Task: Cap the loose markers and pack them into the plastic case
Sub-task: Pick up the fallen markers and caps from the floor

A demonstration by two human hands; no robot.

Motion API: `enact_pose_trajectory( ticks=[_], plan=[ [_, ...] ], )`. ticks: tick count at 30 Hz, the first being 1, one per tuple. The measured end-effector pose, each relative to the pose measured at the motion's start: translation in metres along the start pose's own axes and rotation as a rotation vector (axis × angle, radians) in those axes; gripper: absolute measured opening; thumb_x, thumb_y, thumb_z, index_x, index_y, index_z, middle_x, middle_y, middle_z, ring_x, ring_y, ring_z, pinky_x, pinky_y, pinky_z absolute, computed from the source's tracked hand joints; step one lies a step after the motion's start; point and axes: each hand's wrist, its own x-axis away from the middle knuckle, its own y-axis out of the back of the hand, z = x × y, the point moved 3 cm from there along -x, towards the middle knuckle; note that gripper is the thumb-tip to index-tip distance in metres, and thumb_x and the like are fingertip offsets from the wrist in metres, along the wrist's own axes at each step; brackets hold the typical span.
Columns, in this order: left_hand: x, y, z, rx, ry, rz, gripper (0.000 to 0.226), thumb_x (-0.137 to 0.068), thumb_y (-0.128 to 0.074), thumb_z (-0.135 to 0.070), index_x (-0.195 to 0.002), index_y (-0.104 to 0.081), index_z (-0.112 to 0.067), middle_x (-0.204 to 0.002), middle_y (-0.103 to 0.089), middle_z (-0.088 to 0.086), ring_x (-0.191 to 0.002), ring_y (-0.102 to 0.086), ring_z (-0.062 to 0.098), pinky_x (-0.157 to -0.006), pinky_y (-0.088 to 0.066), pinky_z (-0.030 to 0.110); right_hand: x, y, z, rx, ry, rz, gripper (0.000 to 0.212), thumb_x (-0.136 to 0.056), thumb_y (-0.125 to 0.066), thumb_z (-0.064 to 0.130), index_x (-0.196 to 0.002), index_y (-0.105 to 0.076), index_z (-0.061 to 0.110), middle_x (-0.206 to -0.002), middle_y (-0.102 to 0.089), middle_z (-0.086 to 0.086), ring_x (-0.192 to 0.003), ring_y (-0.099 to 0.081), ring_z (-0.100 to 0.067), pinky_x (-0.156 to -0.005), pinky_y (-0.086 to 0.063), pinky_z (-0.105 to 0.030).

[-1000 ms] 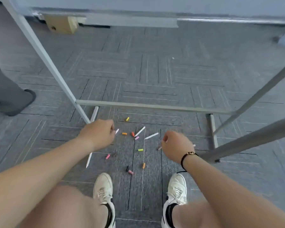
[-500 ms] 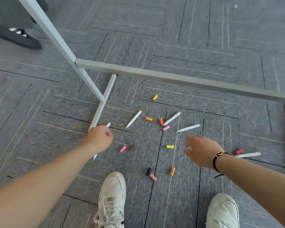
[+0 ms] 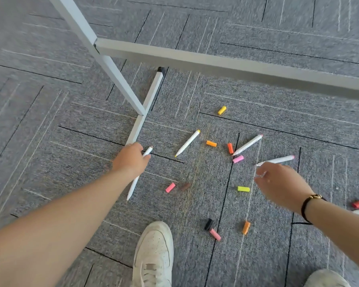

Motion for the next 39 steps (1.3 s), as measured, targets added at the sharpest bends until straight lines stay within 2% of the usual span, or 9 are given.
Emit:
enact_pose_trajectory(
  ticks=[5,9,13,16,18,21,27,35,39],
  plan=[
    [-0.022,-0.011,-0.005,-0.063,-0.004,0.054,0.025,-0.097,-0.061,-0.028,-0.083,-0.056,-0.007,-0.079,-0.058,0.008,-0.064,-0.057,0.025,-0.056,-0.043,0.033,0.002,-0.006,-0.007,-0.169,-0.076,-0.035,0.015,-0.098,-0.054,0.03,-0.104,-0.064,0.02,-0.084,-0.067,0.009,-0.059,-0.067,-0.006,-0.051,-0.057,-0.024],
    [-0.013,0.003,-0.025,0.13,-0.105,0.072,0.034,-0.101,-0.055,-0.025,-0.079,-0.063,0.001,-0.074,-0.065,0.016,-0.069,-0.062,0.034,-0.063,-0.048,0.039,0.006,0.005,-0.022,-0.238,-0.118,-0.052,0.012,-0.097,-0.055,0.029,-0.104,-0.062,0.022,-0.086,-0.067,0.008,-0.061,-0.069,-0.012,-0.053,-0.058,-0.027],
    [0.024,0.02,-0.091,0.762,-0.152,0.196,0.016,-0.103,-0.051,-0.019,-0.102,-0.065,-0.01,-0.093,-0.067,0.006,-0.083,-0.068,0.021,-0.075,-0.055,0.036,0.001,0.025,-0.052,-0.191,-0.127,-0.055,0.014,-0.097,-0.057,0.031,-0.107,-0.061,0.023,-0.083,-0.068,0.009,-0.058,-0.066,-0.008,-0.052,-0.057,-0.026],
    [0.056,0.018,-0.136,1.419,0.041,0.594,0.021,-0.102,-0.048,-0.014,-0.109,-0.065,-0.004,-0.091,-0.063,0.012,-0.075,-0.067,0.023,-0.067,-0.059,0.034,-0.008,0.037,-0.068,-0.13,-0.149,-0.002,0.019,-0.099,-0.055,0.035,-0.099,-0.063,0.018,-0.078,-0.066,0.003,-0.053,-0.058,-0.009,-0.047,-0.05,-0.023],
    [0.076,0.018,-0.159,1.61,0.132,0.806,0.026,-0.1,-0.048,-0.019,-0.111,-0.064,-0.001,-0.085,-0.061,0.011,-0.072,-0.063,0.022,-0.066,-0.059,0.035,-0.019,0.039,-0.075,-0.166,-0.23,0.079,0.033,-0.099,-0.053,0.042,-0.088,-0.062,0.012,-0.074,-0.063,0.0,-0.054,-0.053,-0.012,-0.052,-0.05,-0.026],
    [0.099,0.022,-0.183,1.644,0.156,0.942,0.034,-0.09,-0.055,-0.028,-0.106,-0.069,0.0,-0.085,-0.064,0.013,-0.072,-0.064,0.024,-0.074,-0.061,0.04,-0.039,0.027,-0.085,-0.447,-0.444,0.166,0.047,-0.096,-0.054,0.049,-0.088,-0.062,0.003,-0.072,-0.065,-0.007,-0.053,-0.054,-0.016,-0.054,-0.053,-0.027],
    [0.121,0.025,-0.196,1.565,0.182,1.02,0.035,-0.088,-0.057,-0.027,-0.102,-0.074,0.0,-0.087,-0.066,0.017,-0.072,-0.065,0.027,-0.077,-0.061,0.041,-0.071,-0.003,-0.089,-0.905,-0.67,0.031,0.037,-0.09,-0.07,0.038,-0.098,-0.055,0.005,-0.063,-0.057,-0.004,-0.038,-0.044,-0.012,-0.043,-0.042,-0.024],
    [0.127,0.0,-0.203,1.54,0.255,1.04,0.034,-0.089,-0.056,-0.023,-0.111,-0.067,0.0,-0.088,-0.066,0.017,-0.071,-0.066,0.026,-0.075,-0.061,0.04,-0.058,0.002,-0.101,-1.061,-0.632,0.034,0.022,-0.089,-0.066,0.014,-0.098,-0.061,-0.006,-0.081,-0.073,-0.015,-0.056,-0.067,-0.021,-0.053,-0.054,-0.028],
    [0.121,-0.006,-0.197,1.501,0.249,1.001,0.033,-0.09,-0.055,-0.025,-0.111,-0.066,-0.002,-0.085,-0.066,0.014,-0.066,-0.063,0.023,-0.073,-0.059,0.038,-0.024,0.011,-0.091,-1.405,-0.511,0.074,0.018,-0.094,-0.061,0.009,-0.106,-0.059,-0.004,-0.092,-0.071,-0.02,-0.072,-0.073,-0.026,-0.066,-0.062,-0.035]
  ],
)
